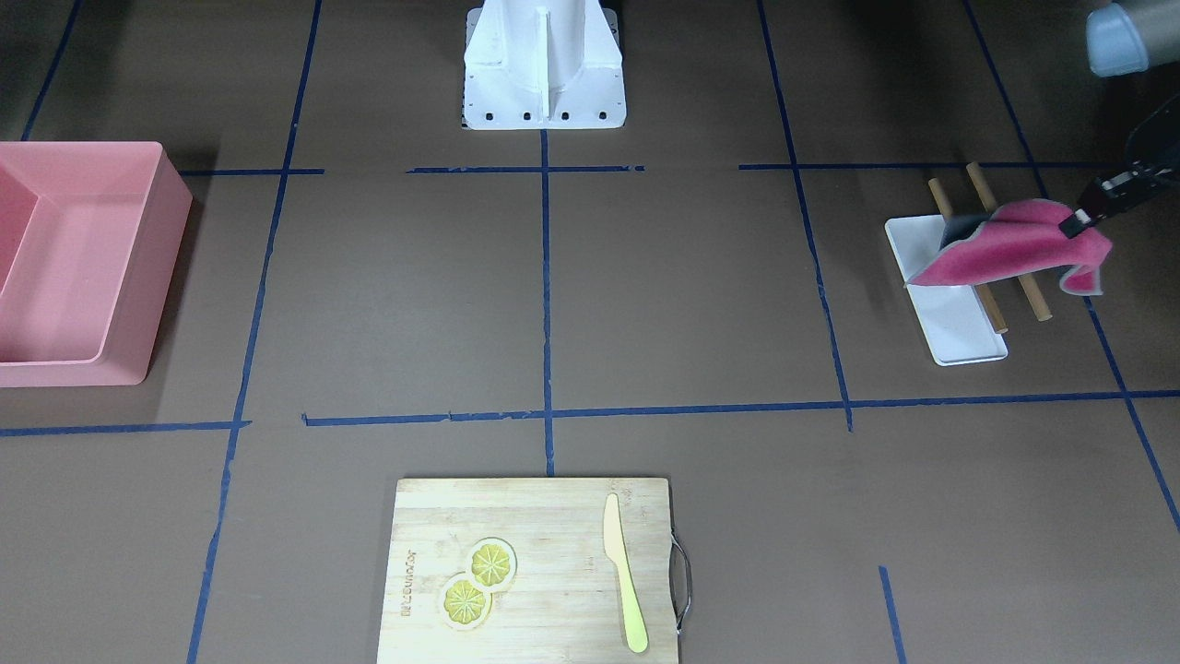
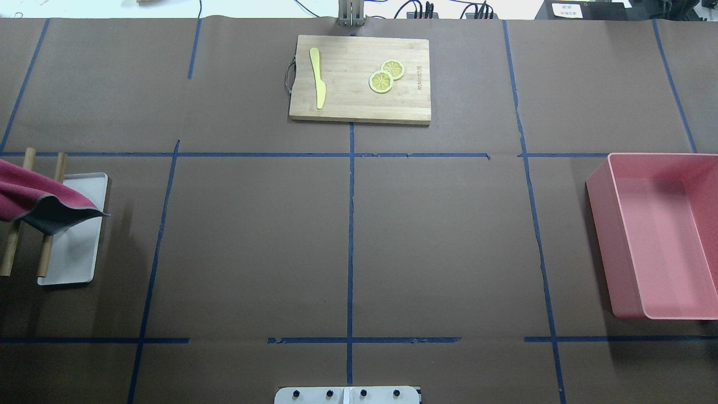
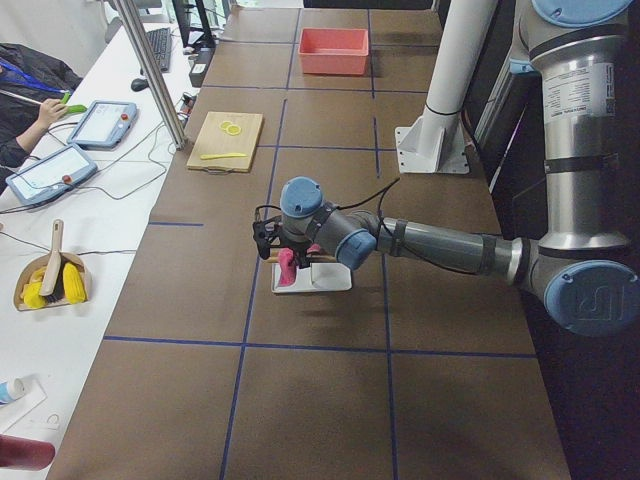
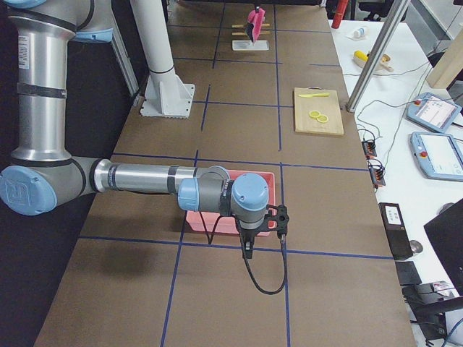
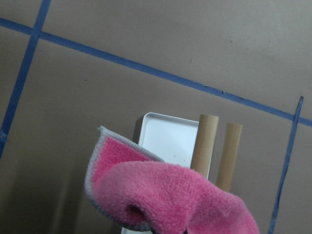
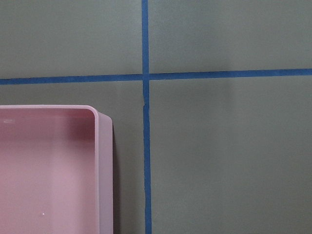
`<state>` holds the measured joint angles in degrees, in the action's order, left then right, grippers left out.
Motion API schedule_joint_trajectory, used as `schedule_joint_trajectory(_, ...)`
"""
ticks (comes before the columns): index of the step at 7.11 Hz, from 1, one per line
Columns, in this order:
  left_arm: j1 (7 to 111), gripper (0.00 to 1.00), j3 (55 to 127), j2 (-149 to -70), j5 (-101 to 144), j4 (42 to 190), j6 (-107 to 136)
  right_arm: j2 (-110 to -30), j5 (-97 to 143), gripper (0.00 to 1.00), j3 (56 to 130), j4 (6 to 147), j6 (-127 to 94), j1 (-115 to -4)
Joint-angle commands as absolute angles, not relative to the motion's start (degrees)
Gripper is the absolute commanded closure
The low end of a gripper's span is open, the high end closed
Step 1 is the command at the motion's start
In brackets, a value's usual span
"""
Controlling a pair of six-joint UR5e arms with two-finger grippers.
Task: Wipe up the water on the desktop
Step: 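Lift the pink cloth with the left gripper while the right arm reaches in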
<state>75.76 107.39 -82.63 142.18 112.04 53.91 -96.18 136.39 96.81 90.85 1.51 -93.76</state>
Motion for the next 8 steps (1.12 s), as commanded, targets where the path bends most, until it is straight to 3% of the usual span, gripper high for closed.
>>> schedule_joint_trajectory(1,78.5,0.98,114.4,-87.6,143.5,96.8,53.9,-96.1,136.7,0.00,97.8,89.6,1.4,-93.7)
schedule_joint_trajectory(4,79.7,0.98,117.7,-104.1,142.7,74.6,54.7,-92.1,137.0,0.00,101.4,89.4,1.5,-92.4)
schedule_joint_trajectory(6,75.3,0.98,116.8,-109.4,141.0,74.6,63.3,-90.5,142.1,0.01,102.8,86.8,1.1,-89.2)
schedule_joint_trajectory(8,65.3,0.98,116.9,-114.2,130.9,79.9,76.5,-86.6,141.6,0.01,103.4,70.9,-17.2,-83.9)
